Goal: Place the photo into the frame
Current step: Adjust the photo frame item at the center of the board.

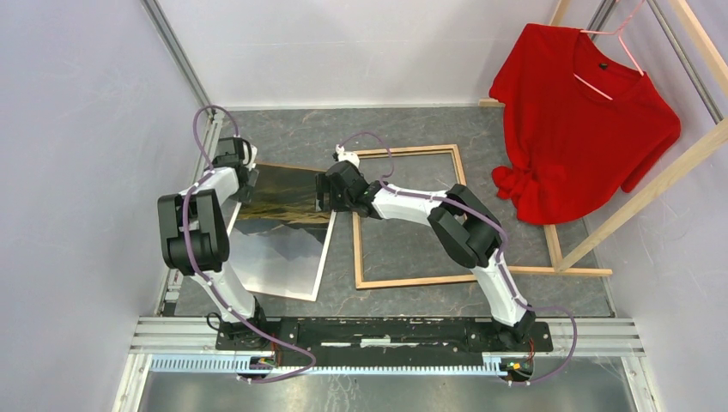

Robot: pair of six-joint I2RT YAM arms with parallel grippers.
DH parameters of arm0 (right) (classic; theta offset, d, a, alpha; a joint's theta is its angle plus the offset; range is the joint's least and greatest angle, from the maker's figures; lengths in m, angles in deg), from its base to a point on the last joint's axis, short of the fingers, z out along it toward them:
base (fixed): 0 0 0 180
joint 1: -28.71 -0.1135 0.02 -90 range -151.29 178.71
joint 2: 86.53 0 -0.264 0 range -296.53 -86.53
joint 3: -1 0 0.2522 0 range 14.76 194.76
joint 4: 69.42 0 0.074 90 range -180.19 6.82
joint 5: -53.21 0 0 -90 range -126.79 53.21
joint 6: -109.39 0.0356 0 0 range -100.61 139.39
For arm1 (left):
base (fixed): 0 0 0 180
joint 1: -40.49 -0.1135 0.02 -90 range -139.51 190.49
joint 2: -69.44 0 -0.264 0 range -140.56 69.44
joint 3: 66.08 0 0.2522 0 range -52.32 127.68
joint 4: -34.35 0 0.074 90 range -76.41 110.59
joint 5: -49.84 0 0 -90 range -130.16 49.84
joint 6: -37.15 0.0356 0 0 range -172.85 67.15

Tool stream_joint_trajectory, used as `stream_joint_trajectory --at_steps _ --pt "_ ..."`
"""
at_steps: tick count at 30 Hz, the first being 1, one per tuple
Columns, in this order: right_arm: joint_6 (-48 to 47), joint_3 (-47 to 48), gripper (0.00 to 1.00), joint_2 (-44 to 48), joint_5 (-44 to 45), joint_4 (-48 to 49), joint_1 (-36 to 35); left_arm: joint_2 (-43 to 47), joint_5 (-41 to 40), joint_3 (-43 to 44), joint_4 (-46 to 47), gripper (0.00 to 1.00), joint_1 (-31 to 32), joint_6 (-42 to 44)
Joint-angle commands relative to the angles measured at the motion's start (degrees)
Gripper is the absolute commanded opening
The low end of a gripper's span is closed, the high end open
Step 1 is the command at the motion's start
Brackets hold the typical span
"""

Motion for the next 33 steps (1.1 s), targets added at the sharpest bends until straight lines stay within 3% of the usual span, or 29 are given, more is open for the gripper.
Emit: stream_joint_trajectory --at_steps 1,8,16,33 --pt "0.2 1.7 0.95 -1.4 2.6 -1.9 1.5 -1.1 1.5 -1.6 0.8 0.77 0.7 -2.3" --pt "0.9 4.9 0.95 -3.8 2.1 0.1 2.1 -1.7 1.3 -3.8 2.4 0.73 1.8 -1.9" --pt "-0.8 7.8 0.91 -6.2 0.1 3.9 2.9 -3.5 1.2 -5.9 3.5 0.59 2.8 -1.7" --pt "-5.7 4.6 0.89 -1.5 -1.6 11.3 0.5 -4.6 0.5 -7.7 4.8 0.59 3.3 -1.1"
